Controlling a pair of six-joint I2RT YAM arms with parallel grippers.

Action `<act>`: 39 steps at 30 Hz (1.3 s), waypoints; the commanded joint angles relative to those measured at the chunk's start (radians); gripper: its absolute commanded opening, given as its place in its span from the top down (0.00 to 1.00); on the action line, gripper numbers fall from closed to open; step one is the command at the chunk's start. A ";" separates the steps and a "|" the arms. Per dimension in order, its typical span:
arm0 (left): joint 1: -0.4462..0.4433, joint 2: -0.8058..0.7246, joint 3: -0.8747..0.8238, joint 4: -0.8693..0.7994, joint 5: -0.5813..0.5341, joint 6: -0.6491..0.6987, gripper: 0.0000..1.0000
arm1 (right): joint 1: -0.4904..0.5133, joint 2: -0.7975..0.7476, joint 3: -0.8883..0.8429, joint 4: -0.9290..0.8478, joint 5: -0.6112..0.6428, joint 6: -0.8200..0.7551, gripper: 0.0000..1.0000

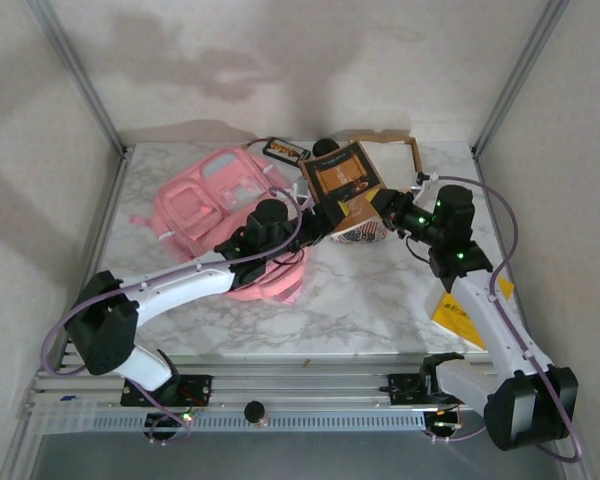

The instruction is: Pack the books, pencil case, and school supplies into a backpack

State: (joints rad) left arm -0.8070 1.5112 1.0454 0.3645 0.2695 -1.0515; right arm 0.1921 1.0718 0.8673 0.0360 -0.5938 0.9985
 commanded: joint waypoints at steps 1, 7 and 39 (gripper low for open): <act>0.032 -0.083 0.071 -0.335 -0.089 0.278 0.36 | -0.069 0.007 0.055 -0.057 -0.008 -0.102 1.00; 0.076 -0.033 0.167 -0.854 -0.365 0.609 0.28 | -0.106 0.012 0.052 -0.217 -0.068 -0.201 1.00; 0.199 0.371 0.437 -0.980 -0.633 0.968 1.00 | -0.129 0.046 -0.002 -0.275 -0.128 -0.258 1.00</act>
State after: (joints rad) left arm -0.6327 1.8763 1.4281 -0.5804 -0.3042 -0.1154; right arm 0.0696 1.1233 0.8551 -0.2558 -0.6773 0.7692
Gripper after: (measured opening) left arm 0.034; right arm 0.161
